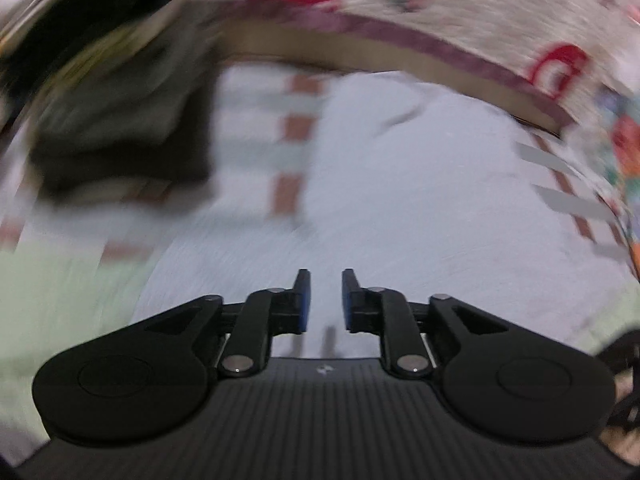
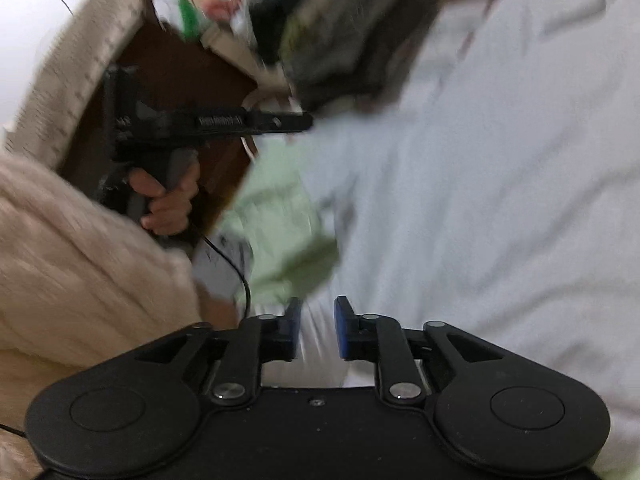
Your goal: Fold clothes
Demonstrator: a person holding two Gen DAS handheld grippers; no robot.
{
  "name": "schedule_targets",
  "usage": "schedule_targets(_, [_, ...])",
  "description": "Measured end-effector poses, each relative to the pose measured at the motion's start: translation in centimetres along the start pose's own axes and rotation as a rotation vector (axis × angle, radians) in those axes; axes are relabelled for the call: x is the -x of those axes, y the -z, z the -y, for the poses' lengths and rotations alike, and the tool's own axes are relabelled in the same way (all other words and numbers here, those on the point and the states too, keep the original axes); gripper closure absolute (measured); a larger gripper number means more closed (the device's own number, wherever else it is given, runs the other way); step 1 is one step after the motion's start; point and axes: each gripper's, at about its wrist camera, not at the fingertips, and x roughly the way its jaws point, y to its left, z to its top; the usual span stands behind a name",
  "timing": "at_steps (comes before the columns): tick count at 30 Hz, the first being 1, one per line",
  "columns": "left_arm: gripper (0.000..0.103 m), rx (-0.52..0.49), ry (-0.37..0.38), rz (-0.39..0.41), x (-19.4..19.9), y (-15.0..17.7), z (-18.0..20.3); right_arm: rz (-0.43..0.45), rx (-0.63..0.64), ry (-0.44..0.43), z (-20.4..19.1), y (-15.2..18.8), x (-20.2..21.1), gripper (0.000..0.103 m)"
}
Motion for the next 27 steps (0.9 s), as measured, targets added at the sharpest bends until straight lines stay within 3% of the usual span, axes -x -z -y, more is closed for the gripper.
schedule_targets(1, [0.07,-0.038,0.027,-0.021,-0.1,-1.7,1.1,0.032,0.007,0.016,0.2,-0.7,1.0,0.056])
schedule_targets(3, [0.06,-0.115,0.085,-0.077,-0.4,-5.4,3.2,0.104,0.01,0.072,1.0,-2.3,3.2,0.055])
schedule_targets(4, [0.06,-0.151,0.081,-0.088,-0.6,-6.8,4.3,0.146,0.017,0.128,1.6,-3.4,4.4,0.055])
schedule_targets(8, [0.056,-0.292,0.015,-0.105,-1.7,-11.8,8.9,0.312,-0.002,0.344,5.4,-7.0,8.9,0.055])
schedule_targets(10, [0.056,-0.363,-0.018,-0.113,-2.2,-14.4,11.2,0.398,-0.062,0.398,8.4,-8.2,11.3,0.055])
schedule_targets(13, [0.056,-0.467,-0.055,-0.098,-4.1,-15.6,15.0,0.494,-0.155,0.486,13.4,-9.1,13.5,0.055])
schedule_targets(14, [0.056,-0.501,-0.06,-0.09,-5.0,-15.7,16.2,0.512,-0.175,0.531,14.8,-9.3,14.0,0.055])
schedule_targets(17, [0.056,-0.549,-0.097,-0.178,-9.4,-16.3,21.0,0.482,-0.148,0.749,17.1,-8.2,14.4,0.055])
schedule_targets(19, [0.056,-0.557,-0.041,-0.194,-11.7,-16.8,24.5,0.415,-0.047,0.926,17.6,-6.8,13.2,0.055])
schedule_targets(20, [0.056,-0.57,-0.001,-0.173,-12.7,-17.1,26.3,0.377,-0.015,0.961,18.2,-6.1,12.8,0.055])
schedule_targets(22, [0.055,-0.646,0.003,-0.139,-15.1,-17.2,29.9,0.329,-0.071,0.928,20.4,-5.8,12.7,0.055])
schedule_targets(25, [0.055,-0.703,-0.009,-0.069,-19.9,-17.7,34.1,0.358,-0.229,0.812,23.6,-5.8,13.5,0.055])
schedule_targets(27, [0.055,-0.716,-0.017,-0.041,-23.5,-18.1,35.7,0.374,-0.277,0.795,24.7,-5.2,13.4,0.055])
